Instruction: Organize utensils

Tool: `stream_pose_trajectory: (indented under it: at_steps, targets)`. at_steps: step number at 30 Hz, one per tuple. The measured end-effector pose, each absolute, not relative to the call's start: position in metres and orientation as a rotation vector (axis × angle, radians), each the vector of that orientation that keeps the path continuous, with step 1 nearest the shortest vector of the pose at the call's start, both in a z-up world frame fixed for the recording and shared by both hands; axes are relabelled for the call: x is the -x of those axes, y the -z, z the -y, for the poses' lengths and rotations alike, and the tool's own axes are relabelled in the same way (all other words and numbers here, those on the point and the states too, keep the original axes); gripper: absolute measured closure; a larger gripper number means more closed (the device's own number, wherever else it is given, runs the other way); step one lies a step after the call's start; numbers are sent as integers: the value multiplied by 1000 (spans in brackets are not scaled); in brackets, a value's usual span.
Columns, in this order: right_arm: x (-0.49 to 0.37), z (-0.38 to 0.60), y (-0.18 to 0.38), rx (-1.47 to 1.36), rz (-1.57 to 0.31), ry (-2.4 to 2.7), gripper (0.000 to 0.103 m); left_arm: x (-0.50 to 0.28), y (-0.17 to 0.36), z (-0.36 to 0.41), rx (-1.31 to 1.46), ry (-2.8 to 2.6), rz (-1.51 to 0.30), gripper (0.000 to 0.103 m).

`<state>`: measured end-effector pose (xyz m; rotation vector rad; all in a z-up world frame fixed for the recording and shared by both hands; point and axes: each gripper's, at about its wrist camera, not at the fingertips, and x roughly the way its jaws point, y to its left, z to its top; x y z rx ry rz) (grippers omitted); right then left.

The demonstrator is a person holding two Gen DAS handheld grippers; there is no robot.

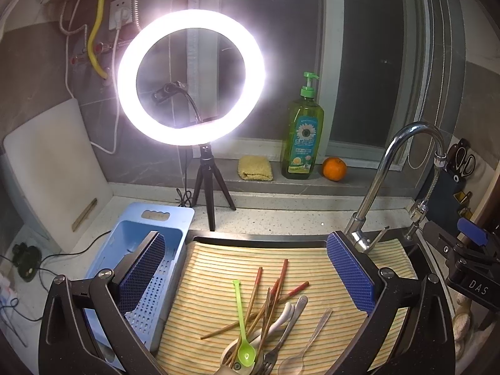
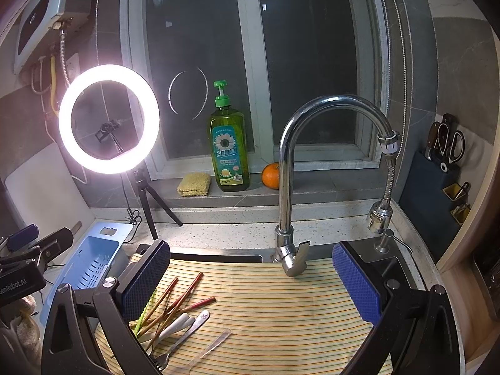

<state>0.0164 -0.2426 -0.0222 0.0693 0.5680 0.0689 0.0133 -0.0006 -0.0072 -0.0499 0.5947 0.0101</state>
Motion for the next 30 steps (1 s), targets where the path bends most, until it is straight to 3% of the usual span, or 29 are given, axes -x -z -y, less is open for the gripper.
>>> stream_pose_trajectory:
  at_steps: [30]
  targets:
    - [-14, 247, 24, -71, -580, -53, 1, -13, 10, 7, 41, 2, -606, 0]
